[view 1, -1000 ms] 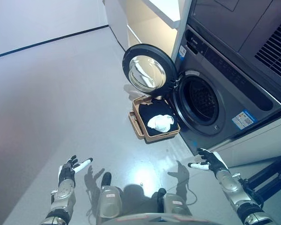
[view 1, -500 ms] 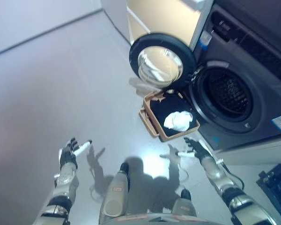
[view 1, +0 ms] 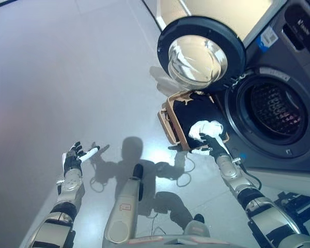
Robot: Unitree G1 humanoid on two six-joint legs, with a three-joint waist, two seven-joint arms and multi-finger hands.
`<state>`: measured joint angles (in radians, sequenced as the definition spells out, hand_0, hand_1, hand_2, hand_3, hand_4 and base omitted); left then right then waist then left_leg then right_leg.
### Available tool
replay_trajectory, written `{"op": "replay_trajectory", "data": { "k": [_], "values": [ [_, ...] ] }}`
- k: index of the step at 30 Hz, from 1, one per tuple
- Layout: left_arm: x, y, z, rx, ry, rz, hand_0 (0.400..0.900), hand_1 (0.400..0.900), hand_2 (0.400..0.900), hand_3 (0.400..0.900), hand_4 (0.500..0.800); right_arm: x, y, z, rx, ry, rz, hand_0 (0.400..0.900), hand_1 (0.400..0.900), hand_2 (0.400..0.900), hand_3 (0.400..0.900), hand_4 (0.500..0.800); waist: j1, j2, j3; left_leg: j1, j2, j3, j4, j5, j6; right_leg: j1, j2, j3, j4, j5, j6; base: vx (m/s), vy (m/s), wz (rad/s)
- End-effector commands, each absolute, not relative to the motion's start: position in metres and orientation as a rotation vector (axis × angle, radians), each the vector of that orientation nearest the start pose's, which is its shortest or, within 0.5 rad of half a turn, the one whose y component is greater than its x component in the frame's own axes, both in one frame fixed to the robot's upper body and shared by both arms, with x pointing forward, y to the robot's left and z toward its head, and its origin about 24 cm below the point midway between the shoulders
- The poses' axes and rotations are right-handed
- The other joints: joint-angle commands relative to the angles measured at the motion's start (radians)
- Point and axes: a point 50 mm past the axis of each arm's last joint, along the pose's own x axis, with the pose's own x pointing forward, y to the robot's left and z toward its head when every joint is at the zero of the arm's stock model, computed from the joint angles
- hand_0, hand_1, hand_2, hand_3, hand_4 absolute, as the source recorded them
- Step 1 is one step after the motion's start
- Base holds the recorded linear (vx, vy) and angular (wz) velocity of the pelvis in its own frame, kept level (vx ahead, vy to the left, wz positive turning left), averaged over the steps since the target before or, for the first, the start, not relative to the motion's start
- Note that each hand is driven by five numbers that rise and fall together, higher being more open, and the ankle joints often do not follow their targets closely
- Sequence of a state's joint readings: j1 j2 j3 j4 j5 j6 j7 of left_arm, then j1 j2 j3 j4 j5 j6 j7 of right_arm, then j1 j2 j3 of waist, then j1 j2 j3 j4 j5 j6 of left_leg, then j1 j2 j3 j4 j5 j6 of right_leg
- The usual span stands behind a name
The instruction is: Put the clothes in the basket into the washing machine.
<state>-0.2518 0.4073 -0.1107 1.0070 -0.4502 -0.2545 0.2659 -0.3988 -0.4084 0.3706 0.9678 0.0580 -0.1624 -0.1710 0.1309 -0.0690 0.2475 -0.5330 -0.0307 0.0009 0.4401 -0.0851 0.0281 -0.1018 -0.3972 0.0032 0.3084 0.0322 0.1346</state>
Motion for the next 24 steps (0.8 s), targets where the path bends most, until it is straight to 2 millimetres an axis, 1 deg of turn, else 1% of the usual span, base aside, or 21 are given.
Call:
{"op": "replay_trajectory", "data": {
  "k": [1,2,4,5,6,7,9,10,12,14,15,16,17,18,19,20,21,22,23,24],
  "values": [
    [0.242,0.316,-0.031,0.105,0.308,0.595,0.900,0.900,0.900,0.900,0.800,0.300,-0.235,-0.016,-0.570,0.297,-0.025,0.900,0.900,0.900,0.900,0.800,0.001,0.041,-0.015,0.077,0.001,-0.103,-0.182,0.081,-0.013,-0.017,0.008,0.036,0.074,0.350,0.007,0.22,0.200,0.03],
    [0.241,0.317,-0.032,0.101,0.308,0.600,0.900,0.900,0.900,0.900,0.800,0.302,-0.234,-0.017,-0.574,0.303,-0.020,0.900,0.900,0.900,0.900,0.800,-0.004,0.040,-0.009,0.102,-0.008,-0.098,-0.193,0.069,-0.009,-0.054,0.013,0.020,0.050,0.333,0.008,0.24,0.143,0.09],
    [0.239,0.317,-0.035,0.076,0.320,0.617,0.900,0.900,0.900,0.900,0.800,0.304,-0.233,-0.017,-0.589,0.310,-0.014,0.900,0.900,0.900,0.900,0.800,-0.020,0.048,0.010,0.143,-0.015,-0.097,-0.201,0.057,-0.004,-0.115,0.057,0.013,0.018,0.249,0.004,0.24,0.072,0.24],
    [0.239,0.317,-0.037,0.061,0.329,0.628,0.900,0.900,0.900,0.900,0.800,0.305,-0.234,-0.016,-0.602,0.313,-0.012,0.900,0.900,0.900,0.900,0.800,-0.032,0.058,0.025,0.176,-0.016,-0.099,-0.210,0.047,-0.006,-0.161,0.089,0.000,-0.019,0.176,0.003,0.27,0.023,0.46],
    [0.241,0.317,-0.037,0.052,0.331,0.626,0.900,0.900,0.900,0.900,0.800,0.307,-0.234,-0.015,-0.607,0.310,-0.014,0.900,0.900,0.900,0.900,0.800,-0.047,0.062,0.037,0.202,-0.020,-0.106,-0.209,0.036,-0.007,-0.183,0.100,-0.002,-0.055,0.147,0.008,0.33,-0.024,0.70],
    [0.243,0.315,-0.037,0.045,0.336,0.621,0.900,0.900,0.900,0.900,0.800,0.307,-0.234,-0.015,-0.611,0.314,-0.012,0.900,0.900,0.900,0.900,0.800,-0.066,0.064,0.047,0.237,-0.026,-0.122,-0.216,0.024,-0.012,-0.195,0.115,0.007,-0.104,0.129,0.015,0.33,-0.074,0.78],
    [0.245,0.313,-0.037,0.046,0.337,0.610,0.900,0.900,0.900,0.900,0.800,0.307,-0.236,-0.014,-0.614,0.313,-0.013,0.900,0.900,0.900,0.900,0.800,-0.095,0.062,0.063,0.297,-0.036,-0.153,-0.224,-0.006,-0.023,-0.217,0.130,0.030,-0.183,0.133,0.034,0.32,-0.115,0.73],
    [0.244,0.313,-0.038,0.042,0.338,0.610,0.900,0.900,0.900,0.900,0.800,0.307,-0.235,-0.014,-0.616,0.312,-0.013,0.900,0.900,0.900,0.900,0.800,-0.103,0.059,0.069,0.315,-0.038,-0.166,-0.219,-0.019,-0.029,-0.226,0.130,0.041,-0.205,0.151,0.043,0.29,-0.169,0.61],
    [0.243,0.316,-0.037,0.035,0.332,0.620,0.900,0.900,0.900,0.900,0.800,0.308,-0.234,-0.014,-0.626,0.314,-0.009,0.900,0.900,0.900,0.900,0.800,-0.110,0.051,0.081,0.331,-0.036,-0.192,-0.199,-0.044,-0.039,-0.250,0.120,0.049,-0.227,0.186,0.057,0.21,-0.221,0.60],
    [0.249,0.316,-0.031,0.024,0.304,0.625,0.900,0.900,0.900,0.900,0.800,0.312,-0.237,-0.010,-0.663,0.306,-0.011,0.900,0.900,0.900,0.900,0.800,-0.114,0.042,0.101,0.315,-0.035,-0.222,-0.154,-0.075,-0.053,-0.287,0.112,0.051,-0.218,0.202,0.064,0.14,-0.295,0.81],
    [0.252,0.315,-0.029,0.025,0.297,0.621,0.900,0.900,0.900,0.900,0.800,0.313,-0.241,-0.007,-0.701,0.306,-0.020,0.900,0.900,0.900,0.900,0.800,-0.111,0.035,0.104,0.292,-0.037,-0.230,-0.098,-0.103,-0.060,-0.277,0.096,0.032,-0.217,0.178,0.061,0.12,-0.312,0.80],
    [0.254,0.314,-0.026,0.023,0.284,0.617,0.900,0.900,0.900,0.900,0.800,0.315,-0.242,-0.005,-0.713,0.299,-0.032,0.900,0.900,0.900,0.900,0.800,-0.112,0.034,0.112,0.279,-0.034,-0.235,-0.084,-0.114,-0.063,-0.288,0.111,0.027,-0.202,0.165,0.056,0.10,-0.269,0.72],
    [0.253,0.312,-0.028,0.003,0.283,0.620,0.900,0.900,0.900,0.900,0.800,0.315,-0.248,-0.006,-0.722,0.318,-0.062,0.900,0.900,0.900,0.900,0.800,-0.107,0.044,0.117,0.260,-0.035,-0.242,-0.062,-0.115,-0.066,-0.309,0.122,0.025,-0.171,0.160,0.051,0.10,-0.235,0.58],
    [0.252,0.308,-0.032,-0.027,0.295,0.620,0.900,0.900,0.900,0.900,0.800,0.313,-0.259,-0.009,-0.773,0.371,-0.084,0.900,0.900,0.900,0.900,0.800,-0.098,0.059,0.120,0.247,-0.022,-0.253,-0.076,-0.099,-0.075,-0.319,0.117,-0.008,-0.141,0.140,0.047,0.09,-0.202,0.61],
    [0.252,0.300,-0.036,-0.039,0.301,0.593,0.900,0.900,0.900,0.900,0.800,0.313,-0.269,-0.007,-0.809,0.394,-0.123,0.900,0.900,0.900,0.900,0.800,-0.095,0.070,0.121,0.250,-0.014,-0.262,-0.109,-0.084,-0.081,-0.314,0.109,-0.032,-0.141,0.134,0.044,0.09,-0.213,0.77],
    [0.253,0.293,-0.039,-0.044,0.309,0.570,0.900,0.900,0.900,0.900,0.800,0.316,-0.281,0.000,-0.856,0.404,-0.166,0.900,0.900,0.900,0.900,0.800,-0.094,0.089,0.126,0.244,-0.001,-0.262,-0.143,-0.059,-0.092,-0.313,0.096,-0.061,-0.148,0.135,0.042,0.01,-0.193,0.94],
    [0.262,0.280,-0.033,-0.077,0.261,0.528,0.900,0.900,0.900,0.900,0.800,0.318,-0.301,0.014,-0.901,0.399,-0.243,0.900,0.900,0.900,0.900,0.800,-0.097,0.121,0.139,0.207,0.026,-0.229,-0.180,-0.019,-0.112,-0.333,0.073,-0.098,-0.163,0.140,0.047,-0.03,-0.132,0.73],
    [0.262,0.279,-0.033,-0.078,0.262,0.528,0.900,0.900,0.900,0.900,0.800,0.318,-0.301,0.015,-0.902,0.399,-0.244,0.900,0.900,0.900,0.900,0.800,-0.098,0.122,0.137,0.205,0.026,-0.230,-0.181,-0.018,-0.112,-0.335,0.074,-0.099,-0.163,0.140,0.047,-0.04,-0.089,0.45],
    [0.266,0.273,-0.031,-0.095,0.251,0.512,0.900,0.900,0.900,0.900,0.800,0.318,-0.312,0.022,-0.948,0.402,-0.273,0.900,0.900,0.900,0.900,0.800,-0.099,0.133,0.145,0.195,0.041,-0.201,-0.203,-0.002,-0.121,-0.345,0.069,-0.110,-0.170,0.141,0.047,-0.01,-0.050,0.05],
    [0.272,0.264,-0.029,-0.120,0.240,0.488,0.900,0.900,0.900,0.900,0.800,0.321,-0.325,0.036,-1.010,0.392,-0.320,0.900,0.900,0.900,0.900,0.800,-0.100,0.151,0.166,0.177,0.054,-0.176,-0.217,0.016,-0.130,-0.373,0.071,-0.114,-0.160,0.138,0.043,-0.02,-0.050,0.03]
  ]
}}
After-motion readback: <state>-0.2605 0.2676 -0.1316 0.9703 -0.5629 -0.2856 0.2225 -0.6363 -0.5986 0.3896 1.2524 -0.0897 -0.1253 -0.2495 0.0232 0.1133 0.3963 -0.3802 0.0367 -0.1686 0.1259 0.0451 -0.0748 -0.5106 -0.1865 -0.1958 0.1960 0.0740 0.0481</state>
